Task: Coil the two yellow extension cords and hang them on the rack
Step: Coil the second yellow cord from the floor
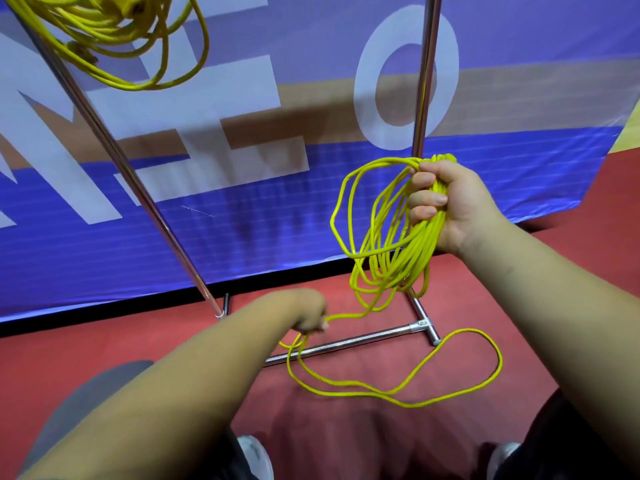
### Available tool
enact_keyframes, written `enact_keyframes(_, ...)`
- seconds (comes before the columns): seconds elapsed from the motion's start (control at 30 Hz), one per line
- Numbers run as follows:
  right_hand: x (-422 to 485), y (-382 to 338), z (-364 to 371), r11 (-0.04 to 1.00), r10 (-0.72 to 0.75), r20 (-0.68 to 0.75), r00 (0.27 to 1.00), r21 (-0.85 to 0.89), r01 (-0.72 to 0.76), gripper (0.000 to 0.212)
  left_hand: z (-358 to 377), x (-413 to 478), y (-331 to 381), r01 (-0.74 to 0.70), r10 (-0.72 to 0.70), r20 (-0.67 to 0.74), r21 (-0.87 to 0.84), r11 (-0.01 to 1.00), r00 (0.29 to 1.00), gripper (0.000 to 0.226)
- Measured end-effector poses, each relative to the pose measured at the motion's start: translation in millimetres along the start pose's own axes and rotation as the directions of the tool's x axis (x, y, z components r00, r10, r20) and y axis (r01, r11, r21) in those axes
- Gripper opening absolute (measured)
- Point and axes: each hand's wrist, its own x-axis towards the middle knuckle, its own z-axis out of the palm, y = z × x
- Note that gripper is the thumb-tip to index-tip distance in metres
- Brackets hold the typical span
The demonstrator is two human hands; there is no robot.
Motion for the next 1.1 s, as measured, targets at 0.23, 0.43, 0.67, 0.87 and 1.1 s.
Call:
enact_keyframes(0.23, -1, 14, 3, 0.887, -0.114, -0.028, 0.993, -0.453, 0.089, 0.022, -66, -30, -30, 0.049, -0.389, -0.56, -0.525, 0.849, 0.732, 0.043)
enact_keyframes(0.43, 4, 35, 7, 0.821, -0.192, -0.085, 0.978, -0.56, 0.112, 0.018, -90, -56, -16, -0.245, -0.46, -0.35, -0.93, 0.274, 0.816, 0.009)
enact_keyframes(0.67, 3, 36, 9, 0.794, -0.237, -0.132, 0.962, -0.598, 0.114, 0.021, -92, -64, -16, -0.258, -0.312, -0.248, -0.966, 0.012, 0.917, 0.017)
enact_keyframes(0.87, -3, 42, 8, 0.727, -0.228, -0.137, 0.964, -0.682, 0.075, 0.006, -85, -60, -13, -0.088, -0.41, -0.153, -0.981, 0.175, 0.899, 0.02)
enact_keyframes(1.1, -7, 49, 7, 0.664, -0.099, -0.087, 0.991, -0.747, 0.001, 0.02, -89, -56, 2, -0.199, -0.497, -0.235, -0.972, 0.126, 0.835, 0.019)
